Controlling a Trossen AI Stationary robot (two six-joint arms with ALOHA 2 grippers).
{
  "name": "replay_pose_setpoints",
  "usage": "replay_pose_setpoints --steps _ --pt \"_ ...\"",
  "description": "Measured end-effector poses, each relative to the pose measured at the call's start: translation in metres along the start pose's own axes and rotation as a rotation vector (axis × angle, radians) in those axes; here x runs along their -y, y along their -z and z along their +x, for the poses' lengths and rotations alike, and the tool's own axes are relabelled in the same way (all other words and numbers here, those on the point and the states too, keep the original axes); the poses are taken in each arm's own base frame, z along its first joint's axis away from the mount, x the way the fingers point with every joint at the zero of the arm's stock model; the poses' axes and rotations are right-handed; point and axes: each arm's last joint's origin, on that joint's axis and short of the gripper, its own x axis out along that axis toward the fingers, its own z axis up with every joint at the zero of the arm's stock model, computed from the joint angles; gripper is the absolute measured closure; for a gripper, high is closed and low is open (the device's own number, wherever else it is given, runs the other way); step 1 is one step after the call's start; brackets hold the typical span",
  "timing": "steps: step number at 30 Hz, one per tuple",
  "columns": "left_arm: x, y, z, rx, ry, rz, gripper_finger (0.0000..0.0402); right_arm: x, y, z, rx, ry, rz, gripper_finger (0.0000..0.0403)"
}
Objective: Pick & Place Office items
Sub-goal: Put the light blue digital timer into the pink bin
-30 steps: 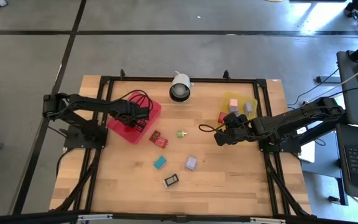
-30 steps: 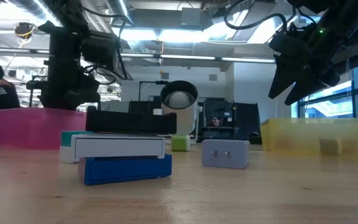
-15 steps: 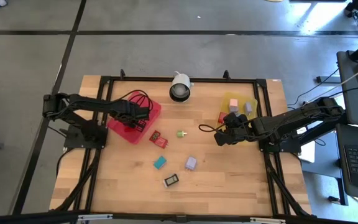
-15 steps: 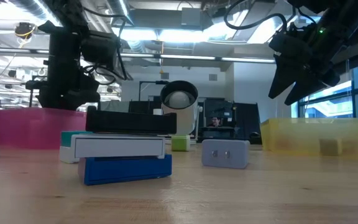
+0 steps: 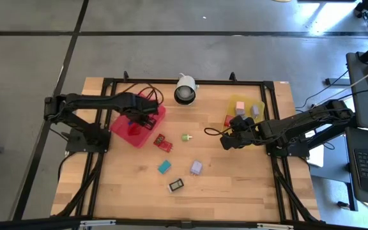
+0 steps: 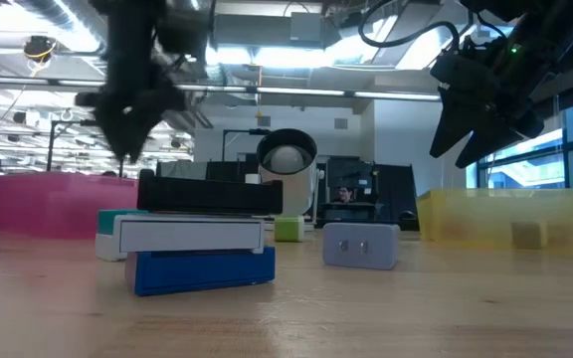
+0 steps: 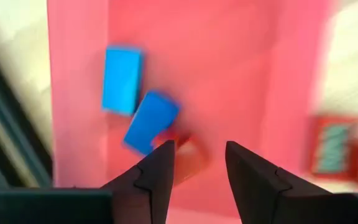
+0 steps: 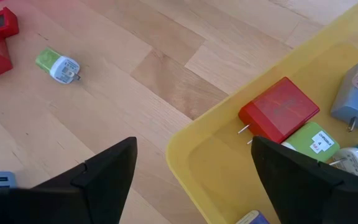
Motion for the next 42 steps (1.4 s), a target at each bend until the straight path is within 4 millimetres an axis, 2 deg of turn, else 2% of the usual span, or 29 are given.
replay_pose_setpoints --steps 5,10,14,18,23,28,35,38,42 --pt "0.032 -0.002 -0.02 0.176 0.201 0.003 0.0271 0.0 0.0 0.0 0.0 0.0 0.0 0.0085" --pt "0.077 0.016 -0.038 0.38 0.47 0.228 0.0276 0.0 0.0 0.0 0.0 0.0 0.0 0.0085" --pt "0.101 0.037 -0.051 0.533 0.636 0.391 0.0274 0.0 0.0 0.0 0.0 0.0 0.0 0.0085" --pt "0.114 0.057 -0.063 0.656 0.671 0.445 0.0272 0.0 0.0 0.0 0.0 -0.001 0.001 0.0085" --pt "0.119 0.078 -0.068 0.733 0.621 0.473 0.0269 0.0 0.0 0.0 0.0 -0.001 0.001 0.0085" --pt "0.129 0.099 -0.056 0.721 0.544 0.657 0.0256 0.0 0.0 0.0 0.001 -0.002 0.001 0.0085" --pt "0.156 0.123 -0.017 0.677 0.416 0.898 0.0226 -0.001 0.0 0.0 0.003 -0.005 0.003 0.0085" --pt "0.163 0.13 -0.001 0.638 0.387 0.93 0.0213 -0.001 0.0 0.0 0.004 -0.008 0.006 0.0085" --pt "0.165 0.136 0.01 0.553 0.398 0.878 0.0193 -0.001 -0.001 0.0 0.006 -0.011 0.008 0.0085"
